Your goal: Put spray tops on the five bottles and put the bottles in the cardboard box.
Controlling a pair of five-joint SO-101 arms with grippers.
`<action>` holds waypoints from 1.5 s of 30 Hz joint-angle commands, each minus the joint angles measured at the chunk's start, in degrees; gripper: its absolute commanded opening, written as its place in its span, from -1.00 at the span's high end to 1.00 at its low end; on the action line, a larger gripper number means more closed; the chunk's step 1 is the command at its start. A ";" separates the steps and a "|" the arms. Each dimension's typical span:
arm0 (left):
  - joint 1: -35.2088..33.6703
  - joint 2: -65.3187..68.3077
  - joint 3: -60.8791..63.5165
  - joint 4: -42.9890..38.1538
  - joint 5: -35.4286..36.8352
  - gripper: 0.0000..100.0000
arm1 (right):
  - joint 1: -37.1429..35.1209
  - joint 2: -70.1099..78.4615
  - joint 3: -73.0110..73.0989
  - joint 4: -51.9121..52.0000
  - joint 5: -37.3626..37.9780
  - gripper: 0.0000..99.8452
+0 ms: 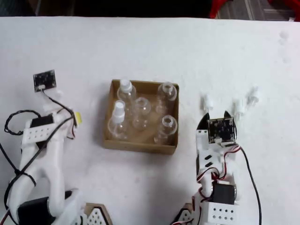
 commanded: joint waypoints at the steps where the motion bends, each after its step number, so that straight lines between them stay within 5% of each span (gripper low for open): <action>1: 0.92 -0.66 -2.64 3.25 -0.44 0.64 | 0.84 -0.13 -3.69 -0.66 1.14 0.68; 9: 1.80 -0.31 -2.55 3.43 -0.44 0.64 | 4.88 7.25 -20.31 0.04 4.48 0.68; 16: 3.12 -0.22 -2.55 3.52 -0.53 0.65 | 4.97 40.84 -40.88 1.45 4.84 0.68; 27: 3.12 -0.13 -2.55 3.52 -0.79 0.65 | 4.35 91.82 -82.99 25.45 4.57 0.68; 35: 2.95 -0.13 -2.55 3.43 -0.79 0.65 | 0.22 116.09 -103.65 37.23 5.01 0.68; 45: 3.12 -0.13 -2.55 3.43 -0.88 0.64 | -0.13 136.66 -120.44 38.11 4.57 0.68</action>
